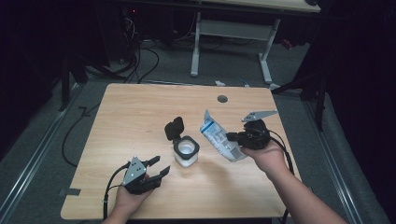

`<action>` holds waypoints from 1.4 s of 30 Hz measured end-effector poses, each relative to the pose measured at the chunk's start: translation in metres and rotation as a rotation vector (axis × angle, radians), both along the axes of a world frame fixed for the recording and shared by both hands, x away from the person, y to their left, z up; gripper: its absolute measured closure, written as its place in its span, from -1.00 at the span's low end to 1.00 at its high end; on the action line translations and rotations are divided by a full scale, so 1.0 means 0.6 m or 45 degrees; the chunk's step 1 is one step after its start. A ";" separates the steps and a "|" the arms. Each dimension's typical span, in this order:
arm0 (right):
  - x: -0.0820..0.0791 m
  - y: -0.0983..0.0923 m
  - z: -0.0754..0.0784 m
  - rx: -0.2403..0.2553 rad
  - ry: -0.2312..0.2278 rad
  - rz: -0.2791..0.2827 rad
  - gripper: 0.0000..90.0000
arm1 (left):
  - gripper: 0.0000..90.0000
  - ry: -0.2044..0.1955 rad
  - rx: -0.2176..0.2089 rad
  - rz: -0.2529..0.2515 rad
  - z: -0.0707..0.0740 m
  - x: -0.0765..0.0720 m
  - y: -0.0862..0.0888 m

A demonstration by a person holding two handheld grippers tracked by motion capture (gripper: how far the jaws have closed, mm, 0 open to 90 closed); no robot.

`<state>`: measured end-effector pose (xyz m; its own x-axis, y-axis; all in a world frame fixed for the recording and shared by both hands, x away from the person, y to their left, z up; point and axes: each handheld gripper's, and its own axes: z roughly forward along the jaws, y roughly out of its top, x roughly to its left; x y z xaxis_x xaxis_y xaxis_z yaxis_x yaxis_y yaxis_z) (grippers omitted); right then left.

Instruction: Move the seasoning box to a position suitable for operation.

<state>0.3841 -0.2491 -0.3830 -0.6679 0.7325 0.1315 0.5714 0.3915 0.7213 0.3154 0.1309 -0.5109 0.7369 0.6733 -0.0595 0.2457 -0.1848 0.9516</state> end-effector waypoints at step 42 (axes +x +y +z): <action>-0.020 -0.107 -0.103 0.222 -0.271 -0.229 1.00 | -0.02 0.034 0.024 0.035 -0.011 0.007 0.005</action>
